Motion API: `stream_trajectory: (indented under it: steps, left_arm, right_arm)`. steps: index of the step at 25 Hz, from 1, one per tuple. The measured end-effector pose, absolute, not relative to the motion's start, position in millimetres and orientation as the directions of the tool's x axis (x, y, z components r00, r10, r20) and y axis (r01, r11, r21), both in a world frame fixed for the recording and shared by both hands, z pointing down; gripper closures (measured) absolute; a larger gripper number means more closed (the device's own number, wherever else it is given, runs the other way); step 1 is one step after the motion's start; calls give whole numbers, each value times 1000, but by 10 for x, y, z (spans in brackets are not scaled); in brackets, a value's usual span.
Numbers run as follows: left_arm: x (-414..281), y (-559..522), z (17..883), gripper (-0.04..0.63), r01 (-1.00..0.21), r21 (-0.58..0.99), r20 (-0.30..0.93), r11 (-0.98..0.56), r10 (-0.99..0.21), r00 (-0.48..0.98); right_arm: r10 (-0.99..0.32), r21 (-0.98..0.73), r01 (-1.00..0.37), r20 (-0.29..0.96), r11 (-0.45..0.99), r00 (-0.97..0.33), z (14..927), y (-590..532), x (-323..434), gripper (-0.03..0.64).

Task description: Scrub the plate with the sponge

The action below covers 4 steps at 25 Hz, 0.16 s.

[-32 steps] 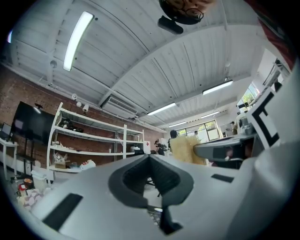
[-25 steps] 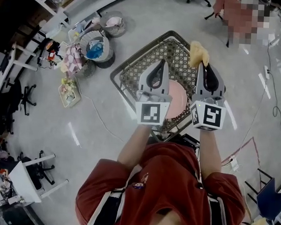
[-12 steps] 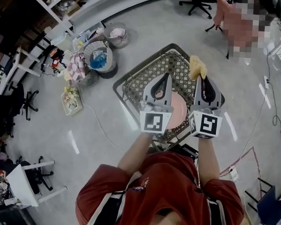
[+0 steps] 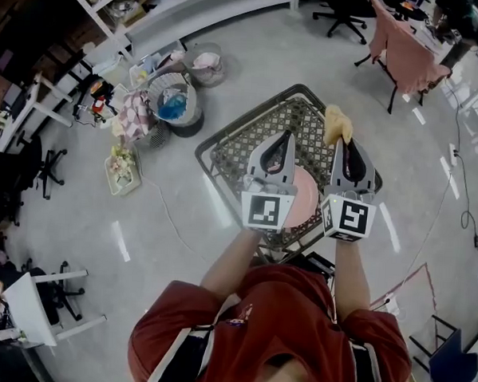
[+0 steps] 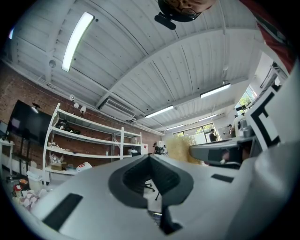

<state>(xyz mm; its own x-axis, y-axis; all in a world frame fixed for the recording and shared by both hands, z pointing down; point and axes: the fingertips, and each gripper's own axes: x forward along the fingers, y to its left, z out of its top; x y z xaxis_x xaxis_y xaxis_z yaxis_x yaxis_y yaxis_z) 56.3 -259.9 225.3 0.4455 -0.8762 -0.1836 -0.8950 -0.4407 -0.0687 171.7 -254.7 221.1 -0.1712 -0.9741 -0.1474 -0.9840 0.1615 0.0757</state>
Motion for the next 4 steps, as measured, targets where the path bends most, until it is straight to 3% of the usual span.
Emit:
stream_trajectory:
  steps: [4]
  left_arm:
    - [622, -2597, 2274, 581, -892, -69, -173, -447, -875, 452]
  right_arm:
    - [-973, 100, -981, -145, 168, -182, 2200, -2564, 1731, 574]
